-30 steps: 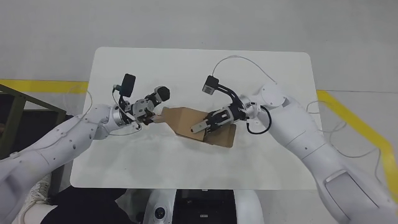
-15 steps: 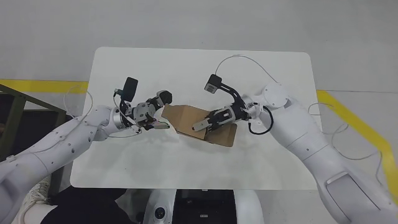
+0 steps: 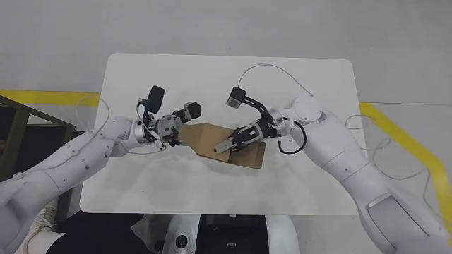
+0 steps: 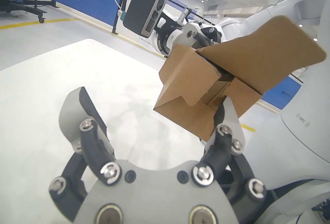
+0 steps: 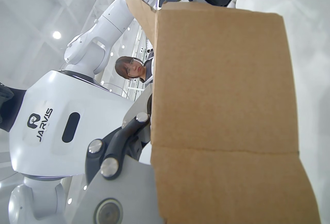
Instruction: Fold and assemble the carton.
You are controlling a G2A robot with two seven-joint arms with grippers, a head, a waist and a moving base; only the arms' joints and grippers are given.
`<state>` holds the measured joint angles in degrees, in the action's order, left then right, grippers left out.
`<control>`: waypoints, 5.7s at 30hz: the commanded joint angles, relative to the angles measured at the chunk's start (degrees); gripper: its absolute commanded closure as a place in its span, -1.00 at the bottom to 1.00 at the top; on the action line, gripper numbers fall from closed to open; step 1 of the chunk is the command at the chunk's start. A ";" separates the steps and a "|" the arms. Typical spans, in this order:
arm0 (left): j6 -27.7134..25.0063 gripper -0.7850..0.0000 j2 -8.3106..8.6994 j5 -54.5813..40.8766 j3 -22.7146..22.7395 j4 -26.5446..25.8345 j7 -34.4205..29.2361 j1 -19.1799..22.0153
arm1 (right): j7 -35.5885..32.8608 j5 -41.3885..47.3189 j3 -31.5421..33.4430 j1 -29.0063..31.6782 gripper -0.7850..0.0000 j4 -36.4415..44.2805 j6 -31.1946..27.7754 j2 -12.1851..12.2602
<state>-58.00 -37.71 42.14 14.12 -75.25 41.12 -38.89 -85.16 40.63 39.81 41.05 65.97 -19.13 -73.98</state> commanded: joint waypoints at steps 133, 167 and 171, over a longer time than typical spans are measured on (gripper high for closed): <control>4.38 -1.00 -2.40 -63.03 13.60 2.81 -86.06 -1.03 | 3.62 -11.95 3.84 1.20 1.00 0.44 -1.03 0.25; 4.18 -1.00 -5.48 -67.52 19.16 5.75 -88.50 -3.54 | 2.35 -10.70 4.64 1.51 1.00 0.32 -2.34 -0.27; 4.20 -1.00 -5.95 -68.96 19.61 6.67 -89.40 -3.61 | 2.30 -10.94 4.66 1.62 1.00 0.72 -2.28 -0.28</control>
<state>-53.77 -43.54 -26.39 33.68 -68.68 -48.04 -42.44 -82.84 29.73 44.48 42.64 66.61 -21.45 -74.26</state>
